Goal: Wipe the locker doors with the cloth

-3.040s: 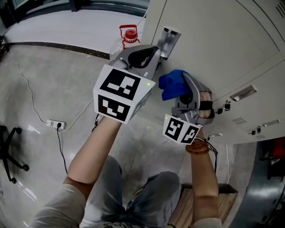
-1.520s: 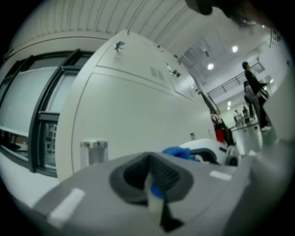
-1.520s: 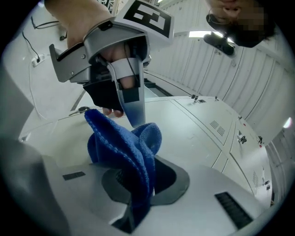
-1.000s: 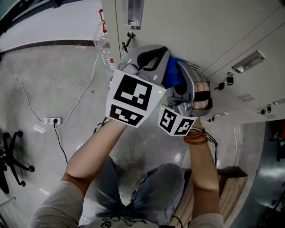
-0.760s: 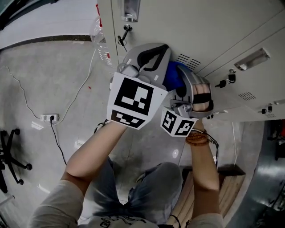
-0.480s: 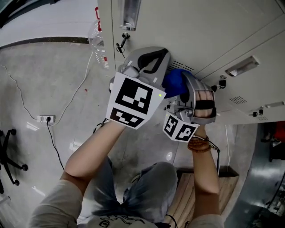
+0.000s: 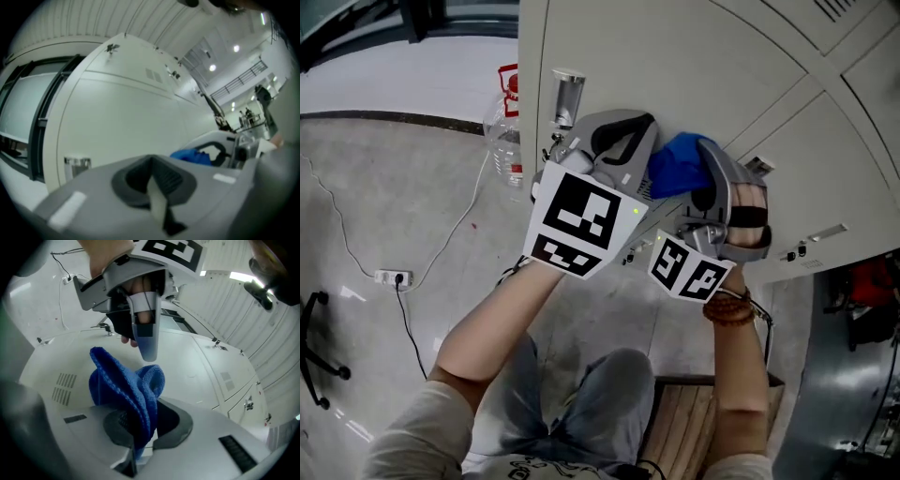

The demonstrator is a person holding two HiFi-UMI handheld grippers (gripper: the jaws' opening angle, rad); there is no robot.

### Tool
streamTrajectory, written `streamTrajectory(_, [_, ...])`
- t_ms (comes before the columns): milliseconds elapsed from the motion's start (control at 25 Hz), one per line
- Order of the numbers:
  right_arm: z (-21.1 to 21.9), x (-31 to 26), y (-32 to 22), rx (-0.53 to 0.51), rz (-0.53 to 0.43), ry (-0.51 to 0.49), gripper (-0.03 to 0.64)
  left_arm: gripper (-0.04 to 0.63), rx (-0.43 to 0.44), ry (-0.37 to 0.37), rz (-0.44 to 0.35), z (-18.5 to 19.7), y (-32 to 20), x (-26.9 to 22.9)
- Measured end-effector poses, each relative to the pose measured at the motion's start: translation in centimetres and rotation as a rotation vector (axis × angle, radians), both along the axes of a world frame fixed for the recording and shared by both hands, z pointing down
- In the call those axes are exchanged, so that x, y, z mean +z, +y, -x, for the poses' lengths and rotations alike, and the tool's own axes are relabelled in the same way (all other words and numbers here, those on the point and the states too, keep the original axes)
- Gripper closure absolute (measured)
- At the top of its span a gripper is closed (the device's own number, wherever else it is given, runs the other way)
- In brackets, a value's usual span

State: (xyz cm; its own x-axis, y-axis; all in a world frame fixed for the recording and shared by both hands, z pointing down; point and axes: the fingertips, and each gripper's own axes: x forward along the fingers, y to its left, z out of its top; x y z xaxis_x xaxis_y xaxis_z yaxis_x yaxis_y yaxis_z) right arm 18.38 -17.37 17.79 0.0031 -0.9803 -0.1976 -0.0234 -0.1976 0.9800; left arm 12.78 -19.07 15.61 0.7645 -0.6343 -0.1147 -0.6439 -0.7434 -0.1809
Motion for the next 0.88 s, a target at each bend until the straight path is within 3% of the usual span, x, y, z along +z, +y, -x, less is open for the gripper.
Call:
streamTrajectory(320, [0.4,-14.6,0.4,-0.009,-0.186,-0.077,0.588,0.592,-0.012,0.028,-0.121,2.2,1.2,-10.3])
streamTrajectory(480, [0.6,-18.4,0.4,-0.006,-0.247,-0.12,0.588,0.592,-0.02,0.032,-0.154,3.8,1.6,-13.4])
streamTrajectory(640, [1.8,-17.1,0.1,-0.019,-0.279,-0.168,0.588,0.592,-0.038,0.019,-0.148,5.4,1.8,-12.4])
streamTrajectory(880, [5.8,-8.2,-1.4,-0.072,-0.206,-0.19,0.588,0.592,-0.04,-0.024,-0.06,6.7,1.6,-5.8])
